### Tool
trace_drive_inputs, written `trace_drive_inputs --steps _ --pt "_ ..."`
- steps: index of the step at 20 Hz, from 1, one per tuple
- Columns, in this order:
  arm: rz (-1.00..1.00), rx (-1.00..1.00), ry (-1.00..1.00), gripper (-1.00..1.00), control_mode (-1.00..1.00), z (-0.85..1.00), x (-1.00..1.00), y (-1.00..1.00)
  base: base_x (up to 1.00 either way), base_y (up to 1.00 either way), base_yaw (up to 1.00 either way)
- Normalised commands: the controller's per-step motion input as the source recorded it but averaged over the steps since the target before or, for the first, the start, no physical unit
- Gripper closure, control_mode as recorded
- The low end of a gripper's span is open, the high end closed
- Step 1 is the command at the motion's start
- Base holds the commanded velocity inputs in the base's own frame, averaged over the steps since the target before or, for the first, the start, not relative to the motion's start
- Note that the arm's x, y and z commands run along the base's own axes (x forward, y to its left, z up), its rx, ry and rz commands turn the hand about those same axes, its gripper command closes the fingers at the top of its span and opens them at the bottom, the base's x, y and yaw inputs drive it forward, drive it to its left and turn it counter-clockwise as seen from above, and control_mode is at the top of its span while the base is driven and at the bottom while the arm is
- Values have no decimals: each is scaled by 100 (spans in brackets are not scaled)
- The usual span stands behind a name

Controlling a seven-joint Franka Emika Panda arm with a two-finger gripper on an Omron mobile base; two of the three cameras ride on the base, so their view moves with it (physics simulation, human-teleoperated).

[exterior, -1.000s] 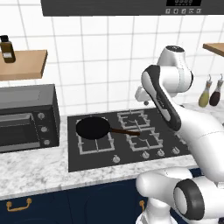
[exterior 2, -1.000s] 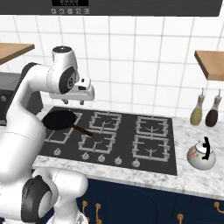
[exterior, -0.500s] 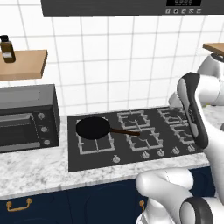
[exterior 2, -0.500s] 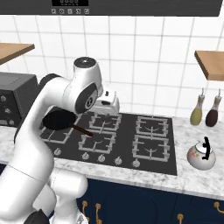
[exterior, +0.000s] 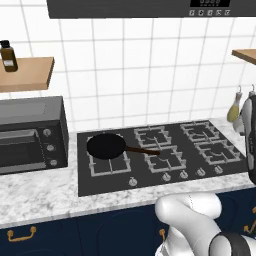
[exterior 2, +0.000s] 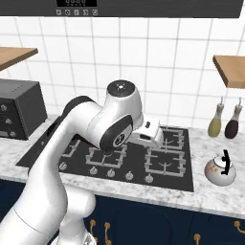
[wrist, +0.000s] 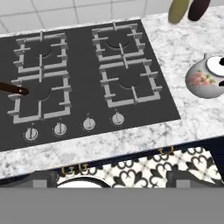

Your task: Pick the kettle from the counter and place it on a stove burner. Then turn the burner on.

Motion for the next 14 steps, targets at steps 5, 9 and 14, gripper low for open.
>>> trace_drive_inputs --steps 5,9,14 --pt "-15 0 0 -100 -100 0 -13 -100 0 0 0" --pt "-14 0 1 -100 -100 -4 0 -100 0 0 0" --pt "-10 0 7 -100 -100 -13 21 -100 0 0 0"
